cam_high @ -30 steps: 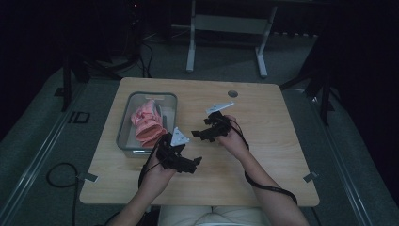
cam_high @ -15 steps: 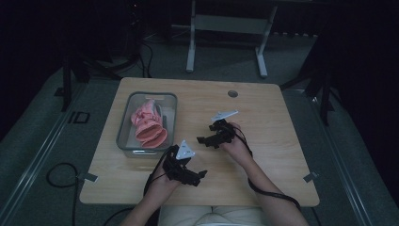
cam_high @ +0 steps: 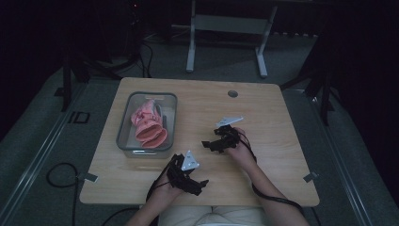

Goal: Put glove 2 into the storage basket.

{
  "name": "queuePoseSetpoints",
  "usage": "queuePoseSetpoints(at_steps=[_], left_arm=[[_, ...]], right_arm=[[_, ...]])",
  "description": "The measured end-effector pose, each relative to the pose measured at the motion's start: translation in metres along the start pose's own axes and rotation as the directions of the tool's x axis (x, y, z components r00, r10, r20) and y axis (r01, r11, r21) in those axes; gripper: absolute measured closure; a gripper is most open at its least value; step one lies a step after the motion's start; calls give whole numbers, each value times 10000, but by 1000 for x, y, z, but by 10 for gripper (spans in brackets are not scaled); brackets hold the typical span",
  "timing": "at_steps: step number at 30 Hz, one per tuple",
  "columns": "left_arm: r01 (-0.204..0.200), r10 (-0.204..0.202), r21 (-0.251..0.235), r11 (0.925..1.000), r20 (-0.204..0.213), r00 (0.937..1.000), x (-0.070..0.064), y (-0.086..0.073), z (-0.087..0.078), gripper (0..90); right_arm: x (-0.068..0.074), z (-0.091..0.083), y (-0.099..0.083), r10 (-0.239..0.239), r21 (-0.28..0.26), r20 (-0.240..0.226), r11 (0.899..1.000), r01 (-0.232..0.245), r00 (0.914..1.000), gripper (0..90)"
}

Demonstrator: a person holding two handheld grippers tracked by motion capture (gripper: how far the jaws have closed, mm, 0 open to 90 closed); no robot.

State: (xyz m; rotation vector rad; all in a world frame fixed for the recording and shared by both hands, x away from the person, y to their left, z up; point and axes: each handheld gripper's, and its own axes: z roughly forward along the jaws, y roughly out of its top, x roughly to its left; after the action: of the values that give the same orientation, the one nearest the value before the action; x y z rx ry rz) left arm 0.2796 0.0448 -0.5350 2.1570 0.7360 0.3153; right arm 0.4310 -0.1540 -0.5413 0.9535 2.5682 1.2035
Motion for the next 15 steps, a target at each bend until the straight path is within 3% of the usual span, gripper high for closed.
queuePoseSetpoints(at_steps=[7, 9, 15], left_arm=[[-88, 88, -33, 10000, -96, 9999, -1, -4, 3, 12], [-416, 416, -11, 9991, -266, 9988, -2, -8, 6, 12], [-456, 458, 100, 9989, -230, 9987, -3, -12, 10, 11]], right_arm=[[-2, 0, -8, -128, -62, 155, 9999, 129, 9998, 140], [-3, -1, -12, -85, -234, 260, 9997, 91, 9996, 140], [-4, -4, -18, -325, -462, 378, 9983, 343, 9988, 140]])
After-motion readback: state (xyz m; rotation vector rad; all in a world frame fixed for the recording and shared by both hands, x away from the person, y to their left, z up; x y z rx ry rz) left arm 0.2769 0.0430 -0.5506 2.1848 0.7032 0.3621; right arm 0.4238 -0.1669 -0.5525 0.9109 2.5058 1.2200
